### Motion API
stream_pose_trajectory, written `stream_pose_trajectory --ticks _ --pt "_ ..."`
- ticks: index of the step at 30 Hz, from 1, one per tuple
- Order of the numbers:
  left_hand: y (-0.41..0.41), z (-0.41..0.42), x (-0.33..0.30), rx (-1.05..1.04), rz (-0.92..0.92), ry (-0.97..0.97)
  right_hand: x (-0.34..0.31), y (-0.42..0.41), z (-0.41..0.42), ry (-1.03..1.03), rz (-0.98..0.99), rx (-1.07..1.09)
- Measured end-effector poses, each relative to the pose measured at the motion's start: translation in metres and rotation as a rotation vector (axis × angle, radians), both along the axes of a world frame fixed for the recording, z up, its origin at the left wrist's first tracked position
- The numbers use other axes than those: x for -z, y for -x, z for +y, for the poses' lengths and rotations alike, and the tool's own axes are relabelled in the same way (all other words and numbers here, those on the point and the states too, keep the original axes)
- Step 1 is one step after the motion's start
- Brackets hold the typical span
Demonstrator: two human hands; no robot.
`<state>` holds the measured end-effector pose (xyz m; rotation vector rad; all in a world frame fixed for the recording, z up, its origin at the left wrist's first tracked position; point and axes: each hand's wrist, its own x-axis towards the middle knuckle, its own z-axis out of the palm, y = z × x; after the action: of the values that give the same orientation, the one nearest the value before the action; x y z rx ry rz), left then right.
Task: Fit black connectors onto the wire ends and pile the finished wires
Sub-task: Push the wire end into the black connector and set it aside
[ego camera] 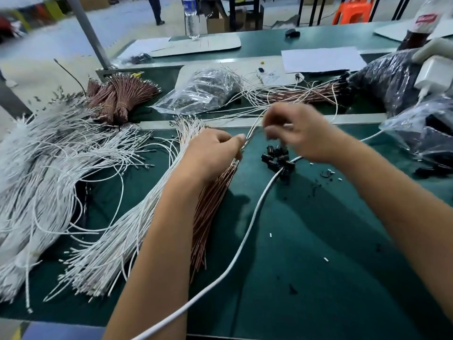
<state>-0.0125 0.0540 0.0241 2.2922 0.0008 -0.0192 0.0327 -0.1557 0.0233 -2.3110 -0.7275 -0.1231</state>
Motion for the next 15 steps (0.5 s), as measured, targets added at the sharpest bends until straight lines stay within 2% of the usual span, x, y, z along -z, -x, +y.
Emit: stream_pose_trajectory --ticks 4,6,8,10,12,15 --pt "0.006 -0.007 -0.017 0.156 0.008 0.109 -0.010 -0.010 -0.045 -0.277 -0.024 0.207" --pt "0.004 -0.024 -0.018 0.147 -0.056 0.278 -0.006 -0.011 -0.054 -0.402 0.007 0.324" --pt "-0.002 -0.044 -0.013 0.046 -0.093 0.541 -0.002 -0.005 -0.057 -0.428 0.031 0.414" --pt "-0.007 -0.065 -0.004 -0.034 -0.103 0.745 0.008 0.008 -0.053 -0.422 0.181 0.310" --pt "-0.011 -0.085 0.008 -0.081 -0.155 0.731 0.021 0.024 -0.044 -0.427 0.356 0.157" --pt "-0.010 -0.105 0.025 -0.082 -0.168 0.718 0.036 0.038 -0.033 -0.476 0.409 0.081"
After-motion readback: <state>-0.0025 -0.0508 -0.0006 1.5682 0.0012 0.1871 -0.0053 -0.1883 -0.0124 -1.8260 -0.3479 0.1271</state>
